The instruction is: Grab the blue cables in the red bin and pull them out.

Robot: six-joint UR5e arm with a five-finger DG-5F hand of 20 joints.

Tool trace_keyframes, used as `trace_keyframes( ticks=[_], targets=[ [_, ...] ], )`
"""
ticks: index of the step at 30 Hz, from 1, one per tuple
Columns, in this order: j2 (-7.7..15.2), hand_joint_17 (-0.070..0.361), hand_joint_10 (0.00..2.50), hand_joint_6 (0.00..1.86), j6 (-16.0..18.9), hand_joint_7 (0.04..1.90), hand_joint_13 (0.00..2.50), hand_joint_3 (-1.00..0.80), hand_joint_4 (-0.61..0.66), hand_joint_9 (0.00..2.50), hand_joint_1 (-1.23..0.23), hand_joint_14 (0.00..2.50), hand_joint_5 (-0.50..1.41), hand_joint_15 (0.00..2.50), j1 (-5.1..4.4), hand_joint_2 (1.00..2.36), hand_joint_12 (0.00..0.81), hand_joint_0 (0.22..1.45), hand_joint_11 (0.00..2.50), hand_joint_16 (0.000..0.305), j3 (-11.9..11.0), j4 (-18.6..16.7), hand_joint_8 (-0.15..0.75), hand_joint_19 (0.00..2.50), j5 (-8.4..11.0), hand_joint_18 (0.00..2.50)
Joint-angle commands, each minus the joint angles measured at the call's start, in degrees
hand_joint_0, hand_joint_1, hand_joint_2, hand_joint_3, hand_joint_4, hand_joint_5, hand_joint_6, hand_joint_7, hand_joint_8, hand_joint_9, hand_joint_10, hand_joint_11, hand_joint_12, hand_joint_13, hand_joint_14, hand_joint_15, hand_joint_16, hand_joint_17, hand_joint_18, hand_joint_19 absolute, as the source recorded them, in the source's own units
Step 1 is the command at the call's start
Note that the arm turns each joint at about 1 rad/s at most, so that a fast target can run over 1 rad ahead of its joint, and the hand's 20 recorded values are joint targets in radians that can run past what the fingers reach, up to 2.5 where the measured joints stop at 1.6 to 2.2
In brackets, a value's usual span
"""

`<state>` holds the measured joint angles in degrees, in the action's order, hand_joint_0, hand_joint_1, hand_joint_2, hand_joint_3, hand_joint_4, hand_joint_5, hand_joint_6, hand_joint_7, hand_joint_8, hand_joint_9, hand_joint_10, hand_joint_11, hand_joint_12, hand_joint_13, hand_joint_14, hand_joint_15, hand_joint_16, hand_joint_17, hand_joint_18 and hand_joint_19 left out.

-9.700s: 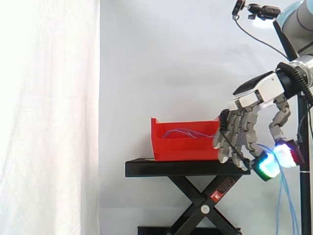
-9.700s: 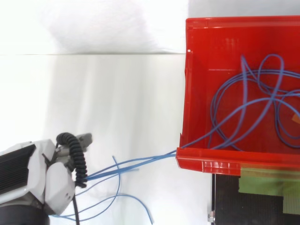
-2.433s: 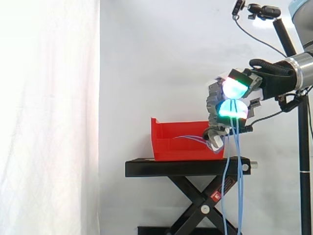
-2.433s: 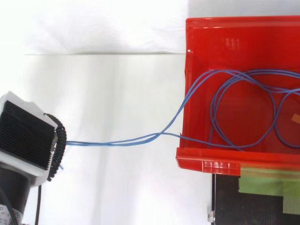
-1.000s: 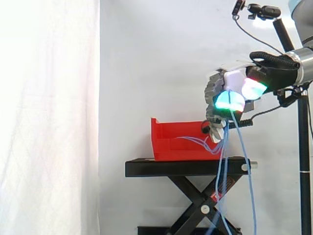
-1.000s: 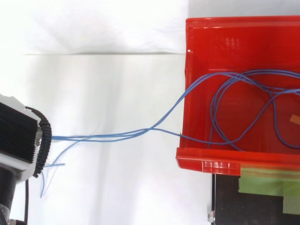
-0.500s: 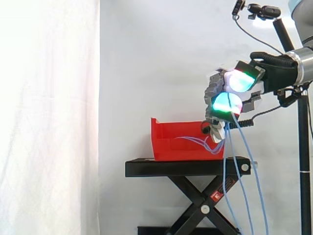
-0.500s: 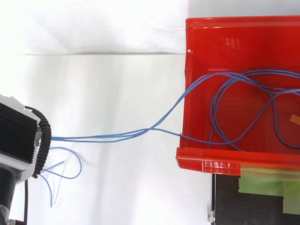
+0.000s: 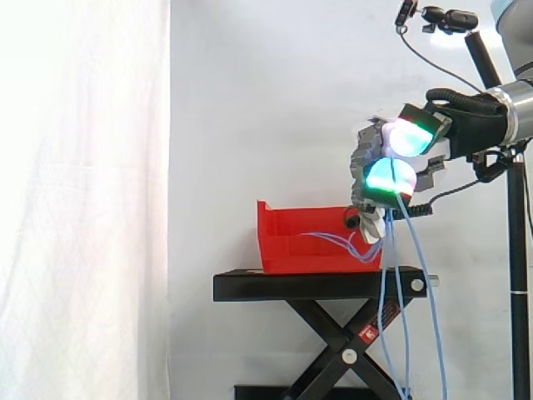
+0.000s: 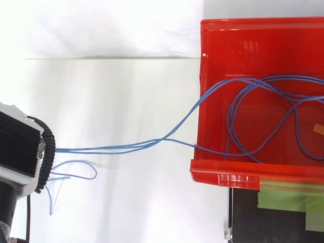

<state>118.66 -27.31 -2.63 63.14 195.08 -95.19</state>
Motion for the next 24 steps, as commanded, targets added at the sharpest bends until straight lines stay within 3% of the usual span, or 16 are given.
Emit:
trace_keyframes(
  ticks=[1,8,24],
  targets=[
    [0.0,0.105,0.02,0.12,0.0,0.85,0.82,-1.00,0.16,0.96,-0.74,0.02,0.96,0.54,0.00,1.00,0.316,0.74,0.78,0.047,0.1,0.4,0.253,0.46,0.00,0.64],
    [0.1,0.103,0.02,0.21,0.0,0.84,0.86,-1.00,0.14,1.00,-0.77,0.02,0.99,0.54,0.00,1.00,0.321,0.75,0.79,0.046,0.1,0.5,0.253,0.46,0.00,0.65],
    [0.0,0.095,0.03,0.33,0.0,0.83,0.86,-1.00,0.08,1.01,-0.94,0.02,0.94,0.55,0.00,1.00,0.302,0.89,0.80,0.042,0.1,0.6,0.240,0.46,0.00,0.65]
  ],
)
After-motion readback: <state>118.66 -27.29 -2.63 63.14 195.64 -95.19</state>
